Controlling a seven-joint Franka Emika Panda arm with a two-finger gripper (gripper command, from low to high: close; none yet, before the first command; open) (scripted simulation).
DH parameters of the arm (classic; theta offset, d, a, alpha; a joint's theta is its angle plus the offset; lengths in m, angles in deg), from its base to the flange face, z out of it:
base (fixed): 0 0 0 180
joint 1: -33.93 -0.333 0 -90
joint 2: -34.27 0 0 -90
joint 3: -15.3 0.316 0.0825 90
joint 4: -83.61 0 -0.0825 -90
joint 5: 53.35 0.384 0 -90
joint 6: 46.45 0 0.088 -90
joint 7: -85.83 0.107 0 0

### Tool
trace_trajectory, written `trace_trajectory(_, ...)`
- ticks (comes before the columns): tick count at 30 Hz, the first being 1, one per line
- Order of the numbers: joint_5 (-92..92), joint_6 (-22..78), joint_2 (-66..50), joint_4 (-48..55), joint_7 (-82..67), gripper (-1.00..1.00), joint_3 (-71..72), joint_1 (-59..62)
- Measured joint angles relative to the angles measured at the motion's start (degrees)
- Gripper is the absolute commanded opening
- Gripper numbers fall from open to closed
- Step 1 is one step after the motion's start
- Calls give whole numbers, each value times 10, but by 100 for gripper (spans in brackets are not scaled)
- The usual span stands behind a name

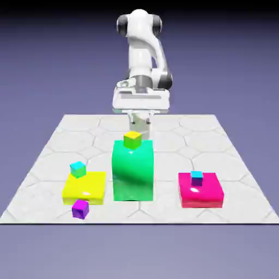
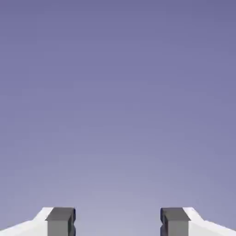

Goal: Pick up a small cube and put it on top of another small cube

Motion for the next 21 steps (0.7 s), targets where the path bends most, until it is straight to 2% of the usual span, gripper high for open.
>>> trace_trajectory(21, 124, 205, -436, 269, -132, 0, -163, 24)
